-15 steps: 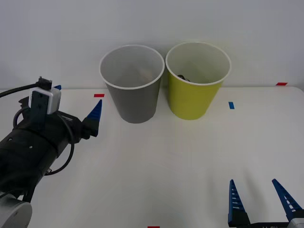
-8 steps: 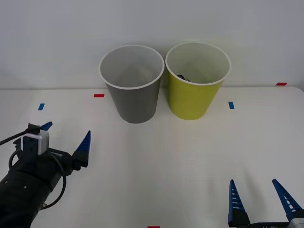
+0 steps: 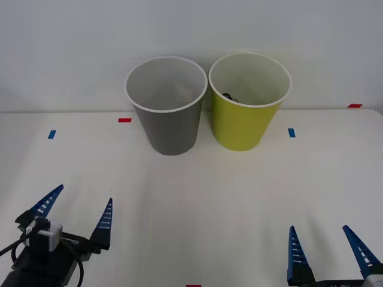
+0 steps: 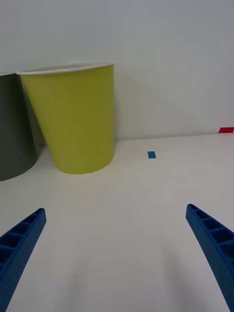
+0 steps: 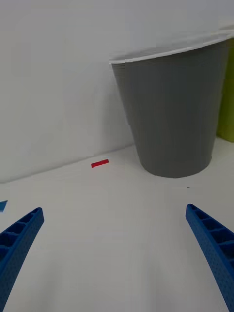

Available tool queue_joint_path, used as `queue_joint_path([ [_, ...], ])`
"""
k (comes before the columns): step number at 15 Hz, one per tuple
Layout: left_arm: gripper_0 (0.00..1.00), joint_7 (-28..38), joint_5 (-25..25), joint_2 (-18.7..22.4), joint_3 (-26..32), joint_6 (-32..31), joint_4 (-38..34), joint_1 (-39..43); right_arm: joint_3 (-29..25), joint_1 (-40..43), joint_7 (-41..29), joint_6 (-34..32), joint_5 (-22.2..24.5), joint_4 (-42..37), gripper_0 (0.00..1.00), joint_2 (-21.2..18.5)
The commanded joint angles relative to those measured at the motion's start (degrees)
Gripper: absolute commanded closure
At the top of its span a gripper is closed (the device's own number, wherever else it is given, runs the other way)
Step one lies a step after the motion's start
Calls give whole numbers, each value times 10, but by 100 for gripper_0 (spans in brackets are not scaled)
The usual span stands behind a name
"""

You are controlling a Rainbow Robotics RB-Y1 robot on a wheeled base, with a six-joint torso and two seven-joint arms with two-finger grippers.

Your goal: Put cans in the gray bin and PET bottles in the light green bin.

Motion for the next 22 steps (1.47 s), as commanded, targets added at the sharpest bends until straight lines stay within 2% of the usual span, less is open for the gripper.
queue_joint_path([
  [1,0,-7,-15,0,-4,-52,2,45,0,0,0,0,0,0,0,0],
  [10,0,9,-17,1,-17,-79,2,121,0,0,0,0,0,0,0,0],
  [22,0,11,-15,1,-20,-79,2,130,0,0,0,0,0,0,0,0],
])
